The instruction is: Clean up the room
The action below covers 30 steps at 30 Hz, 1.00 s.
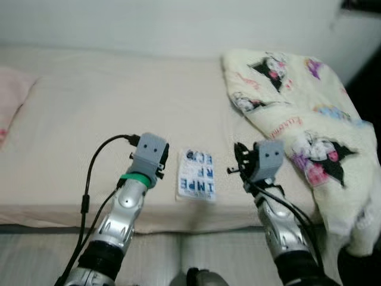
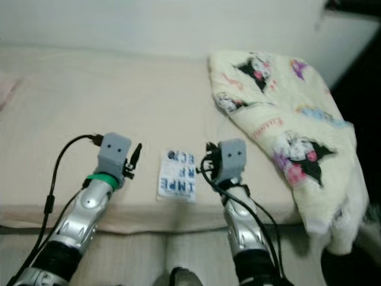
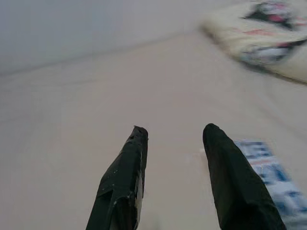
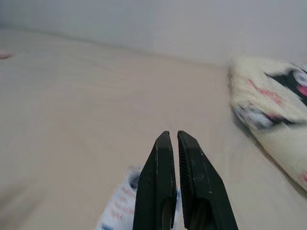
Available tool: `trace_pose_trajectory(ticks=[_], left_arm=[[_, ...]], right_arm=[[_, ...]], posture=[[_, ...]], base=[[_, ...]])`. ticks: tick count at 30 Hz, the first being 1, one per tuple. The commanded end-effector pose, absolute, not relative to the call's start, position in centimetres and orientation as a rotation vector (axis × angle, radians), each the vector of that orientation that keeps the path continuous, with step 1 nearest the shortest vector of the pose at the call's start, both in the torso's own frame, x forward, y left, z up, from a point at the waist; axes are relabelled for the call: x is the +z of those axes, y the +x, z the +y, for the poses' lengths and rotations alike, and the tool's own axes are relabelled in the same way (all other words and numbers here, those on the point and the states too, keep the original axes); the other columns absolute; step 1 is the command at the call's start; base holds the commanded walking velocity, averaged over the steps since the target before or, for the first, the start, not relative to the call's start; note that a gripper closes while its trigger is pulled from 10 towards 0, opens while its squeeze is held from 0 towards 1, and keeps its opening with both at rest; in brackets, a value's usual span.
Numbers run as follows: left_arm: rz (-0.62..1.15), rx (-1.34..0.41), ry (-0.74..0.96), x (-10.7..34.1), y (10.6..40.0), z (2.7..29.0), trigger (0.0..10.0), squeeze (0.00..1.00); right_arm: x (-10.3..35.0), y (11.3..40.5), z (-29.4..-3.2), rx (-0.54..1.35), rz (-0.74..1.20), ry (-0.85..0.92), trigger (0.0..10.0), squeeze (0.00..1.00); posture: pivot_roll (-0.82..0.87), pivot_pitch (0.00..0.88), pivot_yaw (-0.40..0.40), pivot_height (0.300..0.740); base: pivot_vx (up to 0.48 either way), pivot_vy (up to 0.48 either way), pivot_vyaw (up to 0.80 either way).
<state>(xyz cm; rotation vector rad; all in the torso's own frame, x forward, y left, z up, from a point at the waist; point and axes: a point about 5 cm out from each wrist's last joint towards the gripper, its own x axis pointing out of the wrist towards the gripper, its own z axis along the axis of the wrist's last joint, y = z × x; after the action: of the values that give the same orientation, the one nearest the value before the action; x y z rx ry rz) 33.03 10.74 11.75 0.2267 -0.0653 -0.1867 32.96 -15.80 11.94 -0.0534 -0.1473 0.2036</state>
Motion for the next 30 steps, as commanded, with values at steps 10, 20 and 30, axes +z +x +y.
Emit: trace_pose_trajectory(ticks=[10,20,30], left_arm=[[-0.041,-0.176,0.218,11.1,32.9,10.9,10.0,0.00],[-0.048,-0.201,0.205,11.2,32.7,10.6,10.0,0.00],[-0.053,-0.268,0.211,10.9,32.3,9.8,10.0,0.00]], right_arm=[[11.8,32.6,-15.7,0.215,-0.154,0.000,10.0,0.00],[11.6,32.6,-15.7,0.208,-0.142,0.001,10.0,0.00],[11.0,32.5,-16.1,0.172,-0.117,0.058,10.0,0.00]], posture=[[-0.17,0.074,-0.021,0.740],[-0.17,0.072,-0.019,0.740],[-0.17,0.076,-0.016,0.740]], base=[[0.278,0.000,0.00],[0.000,0.000,0.00],[0.000,0.000,0.00]])
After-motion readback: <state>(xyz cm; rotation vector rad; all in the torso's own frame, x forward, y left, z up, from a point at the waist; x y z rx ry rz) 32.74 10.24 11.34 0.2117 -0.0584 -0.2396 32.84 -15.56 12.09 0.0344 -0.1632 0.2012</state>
